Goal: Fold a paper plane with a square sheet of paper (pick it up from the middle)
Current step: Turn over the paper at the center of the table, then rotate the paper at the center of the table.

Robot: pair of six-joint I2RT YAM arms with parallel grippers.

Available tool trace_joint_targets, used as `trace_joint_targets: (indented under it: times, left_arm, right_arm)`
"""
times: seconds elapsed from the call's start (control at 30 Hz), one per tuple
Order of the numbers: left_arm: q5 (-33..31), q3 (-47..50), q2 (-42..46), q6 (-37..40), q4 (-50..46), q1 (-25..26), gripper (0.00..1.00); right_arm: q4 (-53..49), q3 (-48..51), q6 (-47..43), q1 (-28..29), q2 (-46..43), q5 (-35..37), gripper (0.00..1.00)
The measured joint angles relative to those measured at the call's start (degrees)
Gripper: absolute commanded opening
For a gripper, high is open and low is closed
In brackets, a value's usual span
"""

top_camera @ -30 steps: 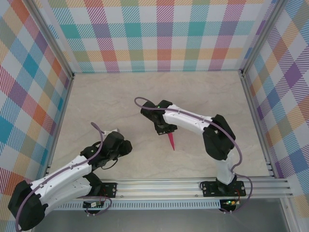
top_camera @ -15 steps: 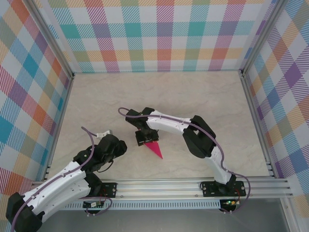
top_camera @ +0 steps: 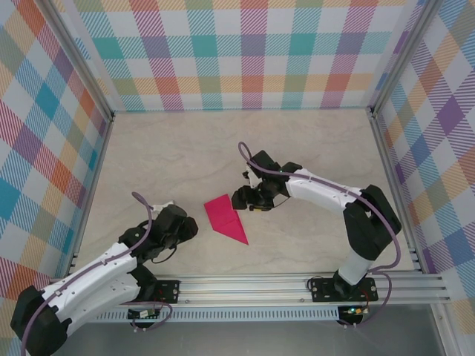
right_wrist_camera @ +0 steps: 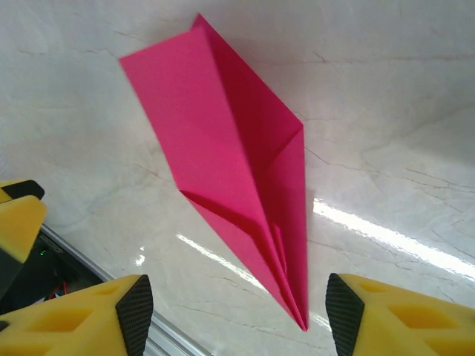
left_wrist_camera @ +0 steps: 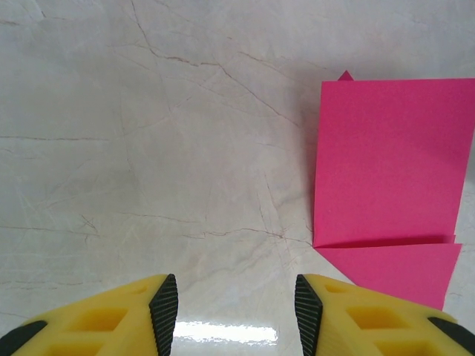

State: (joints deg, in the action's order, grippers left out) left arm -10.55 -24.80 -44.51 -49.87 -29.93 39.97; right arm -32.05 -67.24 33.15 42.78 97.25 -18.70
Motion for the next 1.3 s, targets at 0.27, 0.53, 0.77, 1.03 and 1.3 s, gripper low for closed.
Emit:
trace_joint_targets:
  times: [0.27, 0.53, 0.77, 1.03, 1.3]
  left_arm:
    - [1.38, -0.22, -3.04, 0.15, 0.28, 0.00, 0.48]
    - [1.92, -0.50, -4.09, 0.15, 0.24, 0.00, 0.48]
    - [1.97, -1.25, -4.09, 0.15, 0.28, 0.00, 0.48]
    - [2.14, -1.31, -4.07, 0.15, 0.28, 0.00, 0.49]
    - [2.58, -1.33, -4.07, 0.35, 0.28, 0.00, 0.51]
  right_arm:
    - [4.74, 1.25, -1.09, 0.07, 7.45, -5.57, 0.47]
    - [8.85, 1.27, 0.66, 0.07, 10.54, -6.51, 0.26]
    - [16.87, 5.70, 7.56, 0.00, 10.82, -7.41, 0.12]
    - [29.09, 13.16, 20.00, -0.11, 9.01, -8.17, 0.25]
    - [18.27, 11.17, 16.37, -0.44, -0.24, -1.51, 0.47]
